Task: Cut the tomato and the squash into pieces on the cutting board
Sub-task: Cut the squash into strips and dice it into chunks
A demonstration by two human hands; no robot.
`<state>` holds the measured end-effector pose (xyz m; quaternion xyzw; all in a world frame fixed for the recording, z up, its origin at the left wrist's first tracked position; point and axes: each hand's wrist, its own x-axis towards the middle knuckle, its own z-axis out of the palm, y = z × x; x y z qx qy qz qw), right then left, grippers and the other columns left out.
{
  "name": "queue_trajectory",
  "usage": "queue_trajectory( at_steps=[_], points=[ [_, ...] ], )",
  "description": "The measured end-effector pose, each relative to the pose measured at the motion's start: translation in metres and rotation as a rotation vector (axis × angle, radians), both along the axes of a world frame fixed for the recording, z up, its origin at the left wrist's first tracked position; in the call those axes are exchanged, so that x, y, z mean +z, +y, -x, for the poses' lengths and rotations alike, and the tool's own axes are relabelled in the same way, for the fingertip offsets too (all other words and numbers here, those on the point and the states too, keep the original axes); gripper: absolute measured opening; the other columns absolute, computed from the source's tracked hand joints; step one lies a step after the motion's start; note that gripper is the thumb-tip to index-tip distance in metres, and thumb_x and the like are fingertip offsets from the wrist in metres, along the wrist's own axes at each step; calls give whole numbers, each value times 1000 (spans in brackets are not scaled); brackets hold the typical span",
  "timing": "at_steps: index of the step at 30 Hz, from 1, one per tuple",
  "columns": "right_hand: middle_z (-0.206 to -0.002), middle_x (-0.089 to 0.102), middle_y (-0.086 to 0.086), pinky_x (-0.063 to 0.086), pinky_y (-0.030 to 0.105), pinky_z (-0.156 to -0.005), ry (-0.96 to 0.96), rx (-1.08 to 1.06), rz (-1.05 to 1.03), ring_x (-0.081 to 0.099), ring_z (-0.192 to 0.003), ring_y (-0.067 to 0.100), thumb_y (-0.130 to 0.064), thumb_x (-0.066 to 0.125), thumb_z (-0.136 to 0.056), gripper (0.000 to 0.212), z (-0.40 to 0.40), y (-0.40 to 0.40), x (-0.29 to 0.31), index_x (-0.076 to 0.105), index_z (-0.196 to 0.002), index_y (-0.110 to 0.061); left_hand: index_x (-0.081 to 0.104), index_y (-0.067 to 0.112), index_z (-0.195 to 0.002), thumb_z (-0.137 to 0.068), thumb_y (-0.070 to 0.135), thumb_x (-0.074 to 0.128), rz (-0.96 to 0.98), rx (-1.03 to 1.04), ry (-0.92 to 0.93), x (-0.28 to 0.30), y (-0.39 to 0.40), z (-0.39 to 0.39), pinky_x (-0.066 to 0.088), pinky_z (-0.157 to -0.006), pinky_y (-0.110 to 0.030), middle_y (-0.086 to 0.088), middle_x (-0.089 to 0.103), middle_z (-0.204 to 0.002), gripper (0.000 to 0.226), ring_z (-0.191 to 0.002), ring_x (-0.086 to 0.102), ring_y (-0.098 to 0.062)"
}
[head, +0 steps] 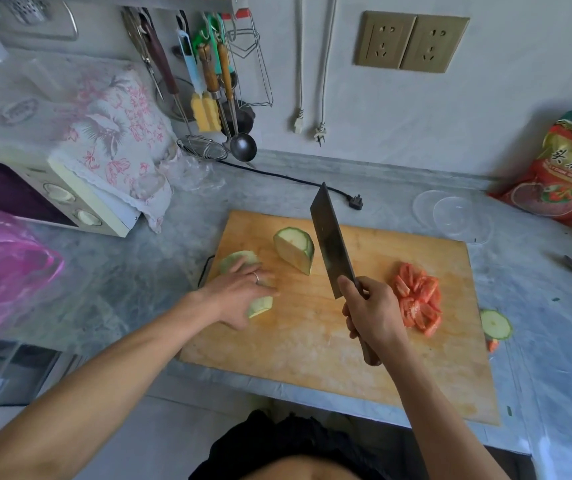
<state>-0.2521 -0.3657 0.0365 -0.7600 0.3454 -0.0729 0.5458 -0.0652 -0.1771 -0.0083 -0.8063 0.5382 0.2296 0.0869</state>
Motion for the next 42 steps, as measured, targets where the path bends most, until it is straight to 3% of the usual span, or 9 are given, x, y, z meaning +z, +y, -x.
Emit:
queue_trajectory(
  at_steps=[2,5,9,12,19,27,34,39,42],
  points=[
    [-60,61,12,51,34,-39,6,-9,-5,54,-40,18,-32,57,-98,36,1,-1,-1,62,-80,0,51,28,-142,-73,18,73,340,230,119,6,-2,-5,24,-119,-43,0,37,-153,72,-144,30,-25],
    [-61,61,12,50,31,-39,27,-21,-28,53,-40,17,-31,57,-99,36,2,-3,-2,62,-82,1,52,17,-138,-77,14,76,692,359,0,19,-20,-18,47,-103,-45,-5,47,-141,66,-126,51,-26],
    [-62,61,11,50,31,-40,59,9,-28,54,-41,16,-32,56,-99,34,7,-6,-4,62,-84,-2,18,33,-156,-83,14,75,513,228,-21,28,-60,-28,46,-106,-38,-1,23,-161,95,-143,34,-22],
    [-62,61,10,50,31,-41,76,20,-32,54,-41,15,-32,56,-99,33,10,-8,-3,63,-87,-2,34,37,-149,-86,18,73,394,138,-14,25,-80,-34,51,-96,-33,8,35,-156,77,-136,44,-17],
    [-63,61,8,50,30,-42,87,-11,-35,55,-43,16,-33,56,-99,31,16,-13,-3,63,-88,-5,62,17,-124,-75,4,79,896,337,-97,-5,-71,9,57,-77,-36,-4,62,-123,53,-108,60,-26],
    [-63,62,10,53,34,-42,115,-5,-18,56,-43,18,-35,57,-98,36,16,-17,-9,63,-83,-3,60,20,-126,-61,-3,84,791,402,-106,-47,-67,79,55,-85,-38,-5,56,-126,74,-107,54,-28],
    [-63,62,16,52,36,-41,149,29,-37,54,-42,20,-36,57,-97,44,22,-15,-17,60,-80,4,57,23,-132,-78,25,77,680,461,73,-59,-56,73,55,-90,-43,0,45,-141,58,-116,58,-27],
    [-72,61,28,50,33,-39,150,59,-27,52,-46,23,-39,52,-100,46,26,-9,-18,57,-82,3,47,32,-144,-74,48,79,464,458,156,-45,-64,44,40,-110,-44,-4,21,-162,79,-144,31,-31],
    [-68,59,21,51,46,-47,150,82,12,47,-51,21,-41,45,-102,46,27,-4,-15,54,-78,-3,42,35,-147,-77,50,78,420,449,175,-42,-66,42,43,-108,-45,1,15,-165,80,-147,27,-26]
  ],
)
